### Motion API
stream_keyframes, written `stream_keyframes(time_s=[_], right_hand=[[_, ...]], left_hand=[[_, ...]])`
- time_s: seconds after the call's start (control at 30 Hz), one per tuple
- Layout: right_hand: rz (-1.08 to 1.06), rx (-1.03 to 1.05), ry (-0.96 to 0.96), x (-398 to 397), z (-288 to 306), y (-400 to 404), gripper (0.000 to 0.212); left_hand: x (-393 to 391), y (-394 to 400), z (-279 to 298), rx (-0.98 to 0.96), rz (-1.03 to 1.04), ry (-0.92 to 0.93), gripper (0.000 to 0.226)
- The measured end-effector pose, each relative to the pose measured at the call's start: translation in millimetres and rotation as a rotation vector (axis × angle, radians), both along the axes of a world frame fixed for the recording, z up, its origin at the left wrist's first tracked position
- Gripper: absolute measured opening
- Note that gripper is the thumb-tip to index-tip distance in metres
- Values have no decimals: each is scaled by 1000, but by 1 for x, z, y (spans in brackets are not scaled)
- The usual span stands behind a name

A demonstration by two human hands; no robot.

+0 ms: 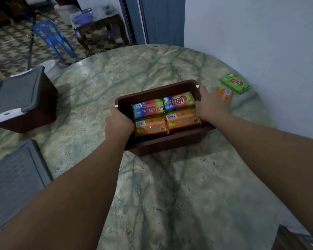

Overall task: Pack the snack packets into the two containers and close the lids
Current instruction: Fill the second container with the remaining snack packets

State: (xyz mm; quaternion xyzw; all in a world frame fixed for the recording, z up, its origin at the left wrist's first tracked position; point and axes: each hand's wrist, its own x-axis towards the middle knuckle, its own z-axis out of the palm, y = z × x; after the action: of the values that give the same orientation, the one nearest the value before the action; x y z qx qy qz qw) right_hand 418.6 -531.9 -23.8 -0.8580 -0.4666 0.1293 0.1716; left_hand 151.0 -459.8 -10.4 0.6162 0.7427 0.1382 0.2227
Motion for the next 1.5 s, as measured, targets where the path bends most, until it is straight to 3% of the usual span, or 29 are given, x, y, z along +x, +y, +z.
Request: stream_keyframes(time_s=[0.13,0.27,0.37,0.53,0.67,0.93,1.07,1.33,1.5], right_hand=[[3,50,24,1,-2,-5,43],[-67,203,58,2,-1,-10,50],[-141,295,147,7,0,-18,49],[-150,318,168,42,-7,-35,41],[-150,277,146,82,-9,-51,38],[-60,153,97,144,-20,-73,40],[-23,119,100,162,-27,-74,42],[-10,84,98,184,-39,-65,43],[-10,66,74,187,-43,-64,44]], left_hand=[[3,1,3,-34,51,-15,54],[8,-6,10,225,23,85,62],[27,-17,18,435,-105,63,60],[102,-35,41,524,-426,-69,39],[164,-55,51,483,-675,-217,20],[258,-71,26,334,-885,-99,17],[288,-70,6,214,-860,-39,20],[322,-43,-25,85,-883,283,36],[335,-30,-44,-8,-699,188,53]])
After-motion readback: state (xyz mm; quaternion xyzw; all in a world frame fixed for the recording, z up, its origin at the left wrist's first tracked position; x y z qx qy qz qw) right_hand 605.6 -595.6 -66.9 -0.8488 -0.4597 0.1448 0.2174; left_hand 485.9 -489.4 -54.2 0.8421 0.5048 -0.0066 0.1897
